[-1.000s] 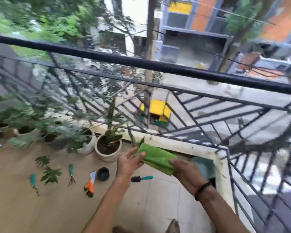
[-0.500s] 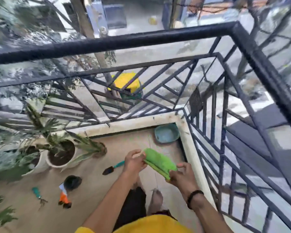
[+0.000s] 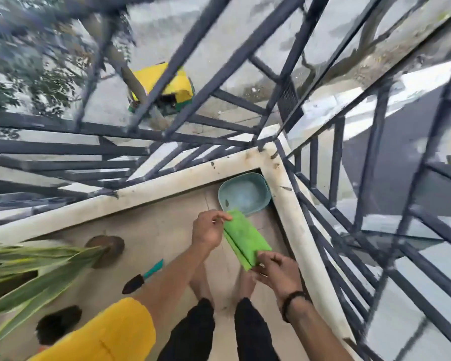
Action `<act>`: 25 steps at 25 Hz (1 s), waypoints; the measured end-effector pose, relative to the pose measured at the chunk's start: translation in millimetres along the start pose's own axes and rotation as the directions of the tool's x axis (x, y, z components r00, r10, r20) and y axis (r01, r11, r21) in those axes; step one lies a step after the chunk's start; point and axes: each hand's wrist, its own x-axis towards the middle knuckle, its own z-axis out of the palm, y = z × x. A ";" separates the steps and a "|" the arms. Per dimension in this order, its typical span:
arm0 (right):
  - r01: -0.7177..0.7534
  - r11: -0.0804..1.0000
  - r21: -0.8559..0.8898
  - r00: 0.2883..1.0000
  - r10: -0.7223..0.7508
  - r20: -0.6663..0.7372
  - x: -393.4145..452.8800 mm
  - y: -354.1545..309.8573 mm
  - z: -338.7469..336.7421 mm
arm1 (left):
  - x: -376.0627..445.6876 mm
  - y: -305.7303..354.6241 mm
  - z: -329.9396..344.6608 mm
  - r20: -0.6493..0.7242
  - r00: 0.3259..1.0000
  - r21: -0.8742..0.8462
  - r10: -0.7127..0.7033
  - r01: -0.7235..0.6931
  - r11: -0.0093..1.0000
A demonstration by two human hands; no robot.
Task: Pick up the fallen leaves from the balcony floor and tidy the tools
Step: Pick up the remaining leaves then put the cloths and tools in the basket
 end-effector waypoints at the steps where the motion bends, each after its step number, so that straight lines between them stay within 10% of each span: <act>1: -0.008 0.999 -0.044 1.000 0.008 -0.011 45.4 3.3 9.9 | 39.4 -13.3 17.1 0.018 0.999 0.024 0.030 -0.030 0.999; 8: 0.166 0.922 -0.348 0.984 -0.175 0.006 310.2 6.1 44.8 | 253.4 -52.5 135.9 0.304 0.950 0.420 0.076 -0.205 0.884; 20: 0.180 0.209 -0.961 0.974 -0.177 0.143 474.8 3.8 64.8 | 363.3 -115.1 234.0 0.472 0.882 0.611 0.002 -0.329 0.720; 25: 0.103 0.435 -0.895 0.994 -0.073 0.079 441.1 -4.2 70.4 | 329.2 -102.4 202.1 0.365 0.930 0.541 0.054 -0.259 0.800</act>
